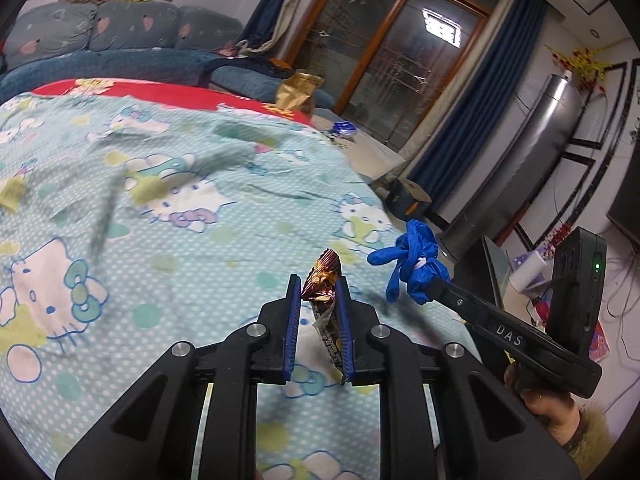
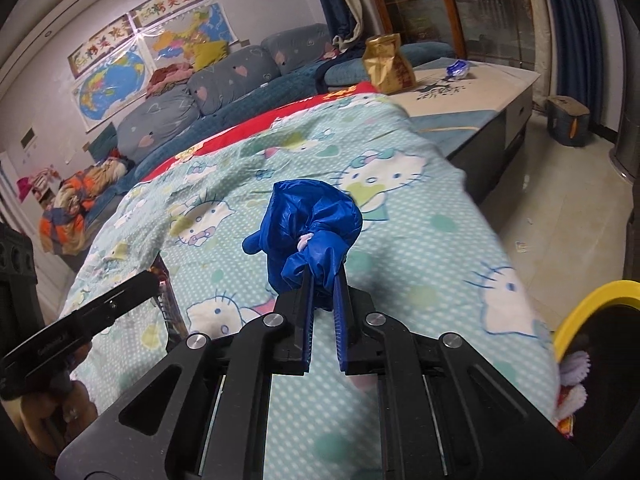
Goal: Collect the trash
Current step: 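Carry the brown wrapper and blue balloon over the yellow bin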
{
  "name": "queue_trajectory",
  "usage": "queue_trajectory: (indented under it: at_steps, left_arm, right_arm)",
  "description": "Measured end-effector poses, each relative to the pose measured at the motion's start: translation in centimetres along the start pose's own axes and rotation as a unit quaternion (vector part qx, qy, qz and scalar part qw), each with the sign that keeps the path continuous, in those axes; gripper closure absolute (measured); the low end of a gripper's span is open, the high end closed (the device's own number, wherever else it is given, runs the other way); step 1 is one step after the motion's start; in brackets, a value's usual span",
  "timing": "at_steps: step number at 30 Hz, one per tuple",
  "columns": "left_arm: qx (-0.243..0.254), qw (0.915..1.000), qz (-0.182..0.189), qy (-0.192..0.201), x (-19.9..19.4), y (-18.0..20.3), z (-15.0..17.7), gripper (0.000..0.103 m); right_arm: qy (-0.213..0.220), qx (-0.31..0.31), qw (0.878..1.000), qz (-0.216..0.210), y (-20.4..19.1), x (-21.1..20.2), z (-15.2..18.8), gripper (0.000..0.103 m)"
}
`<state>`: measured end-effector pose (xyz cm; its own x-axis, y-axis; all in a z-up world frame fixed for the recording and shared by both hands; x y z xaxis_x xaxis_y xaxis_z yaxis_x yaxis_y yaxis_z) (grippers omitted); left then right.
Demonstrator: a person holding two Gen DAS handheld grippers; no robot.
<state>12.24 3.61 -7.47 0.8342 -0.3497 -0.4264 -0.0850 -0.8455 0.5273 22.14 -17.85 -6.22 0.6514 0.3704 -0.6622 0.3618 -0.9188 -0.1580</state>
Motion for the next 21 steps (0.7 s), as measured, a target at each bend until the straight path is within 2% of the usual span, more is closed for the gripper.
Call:
queue_trajectory:
  at_steps: [21]
  left_arm:
    - [0.068,0.9958,0.053,-0.031,2.9,7.0,1.4,0.087]
  right_arm:
    - [0.020,0.063,0.996,0.052,7.9,-5.0,2.3,0.098]
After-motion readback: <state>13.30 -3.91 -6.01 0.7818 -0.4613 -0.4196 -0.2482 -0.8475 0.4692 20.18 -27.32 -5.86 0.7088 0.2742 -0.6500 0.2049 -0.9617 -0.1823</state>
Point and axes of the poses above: each gripper's, at about its wrist camera, not at the fingertips, and x roughly the way its jaws point, y to its right, z to its underside, the point moved 1 cm from there along x, roughly the way its jaws point, and after that the axes turned 14 degrees about z, right-handed, at the moved point
